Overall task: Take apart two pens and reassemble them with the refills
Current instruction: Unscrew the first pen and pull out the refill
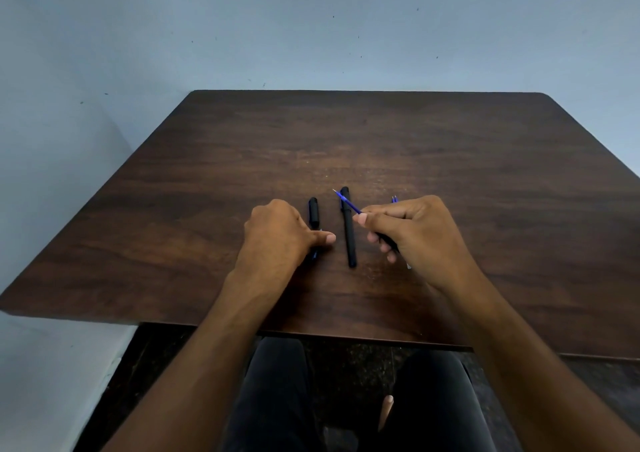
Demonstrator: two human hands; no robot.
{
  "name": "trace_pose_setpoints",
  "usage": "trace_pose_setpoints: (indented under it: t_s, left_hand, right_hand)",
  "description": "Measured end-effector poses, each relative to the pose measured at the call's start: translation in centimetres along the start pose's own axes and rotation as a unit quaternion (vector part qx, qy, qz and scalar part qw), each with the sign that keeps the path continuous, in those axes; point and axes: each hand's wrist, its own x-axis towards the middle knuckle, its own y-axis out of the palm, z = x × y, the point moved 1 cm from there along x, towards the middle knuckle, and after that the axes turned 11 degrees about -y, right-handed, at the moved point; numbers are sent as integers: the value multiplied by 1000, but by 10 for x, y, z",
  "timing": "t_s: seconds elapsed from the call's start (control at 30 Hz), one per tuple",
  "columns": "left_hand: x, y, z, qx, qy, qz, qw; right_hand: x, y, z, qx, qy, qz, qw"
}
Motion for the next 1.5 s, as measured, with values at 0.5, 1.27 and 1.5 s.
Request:
trace_pose_setpoints:
  t_s: [0.5,1.27,1.5]
  left_hand:
    - [-23,2,10,-272,145,-46,950]
    - [-28,6,2,-534,72,111,835]
    - [-23,-1,2,-564,70,94,817]
  right_hand:
    - [0,2,6,23,3,-9,1000]
    - [-2,4,11,25,-9,18,999]
    - [-7,4,14,24,8,17,1000]
